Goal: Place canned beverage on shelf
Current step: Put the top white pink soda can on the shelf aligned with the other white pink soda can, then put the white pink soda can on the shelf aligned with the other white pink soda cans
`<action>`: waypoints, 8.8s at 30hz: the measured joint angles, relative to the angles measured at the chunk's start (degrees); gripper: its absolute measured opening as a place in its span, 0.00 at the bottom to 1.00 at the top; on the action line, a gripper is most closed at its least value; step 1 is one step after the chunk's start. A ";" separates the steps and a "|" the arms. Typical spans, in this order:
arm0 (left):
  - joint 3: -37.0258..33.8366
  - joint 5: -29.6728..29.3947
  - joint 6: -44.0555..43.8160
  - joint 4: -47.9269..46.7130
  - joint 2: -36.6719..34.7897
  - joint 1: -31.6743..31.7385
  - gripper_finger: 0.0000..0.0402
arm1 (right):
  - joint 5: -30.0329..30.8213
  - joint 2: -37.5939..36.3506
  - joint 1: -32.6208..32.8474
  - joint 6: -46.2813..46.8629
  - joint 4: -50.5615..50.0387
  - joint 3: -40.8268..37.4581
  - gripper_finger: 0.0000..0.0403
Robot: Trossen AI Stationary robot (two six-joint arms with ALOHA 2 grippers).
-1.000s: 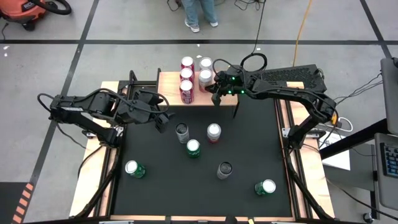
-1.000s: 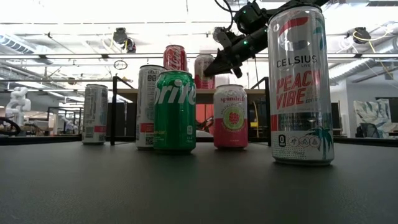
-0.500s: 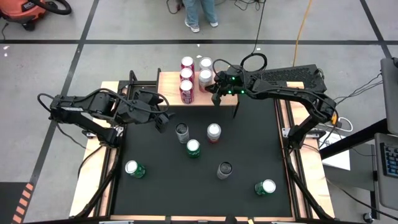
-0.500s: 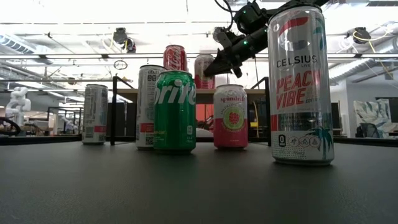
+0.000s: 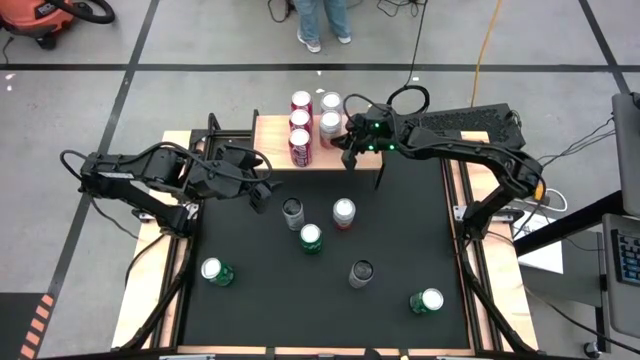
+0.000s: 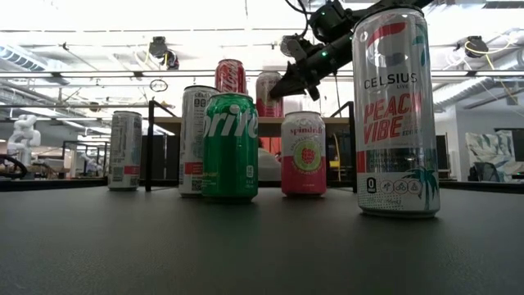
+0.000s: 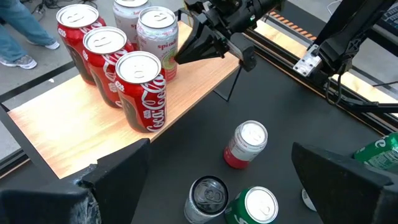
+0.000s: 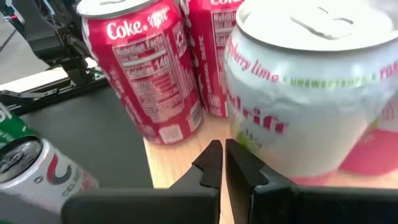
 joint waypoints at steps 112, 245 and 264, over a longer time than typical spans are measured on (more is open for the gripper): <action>0.02 1.88 -10.45 3.12 5.85 -13.20 0.97 | 5.02 -2.45 22.20 -3.95 -31.37 -0.11 0.99; 0.00 -11.66 24.51 33.66 8.17 -12.96 0.97 | -7.13 3.01 20.08 17.34 -53.96 51.69 0.67; -0.02 -9.57 19.25 26.36 9.27 -8.38 1.00 | -7.23 2.65 20.10 19.21 -52.61 51.69 0.67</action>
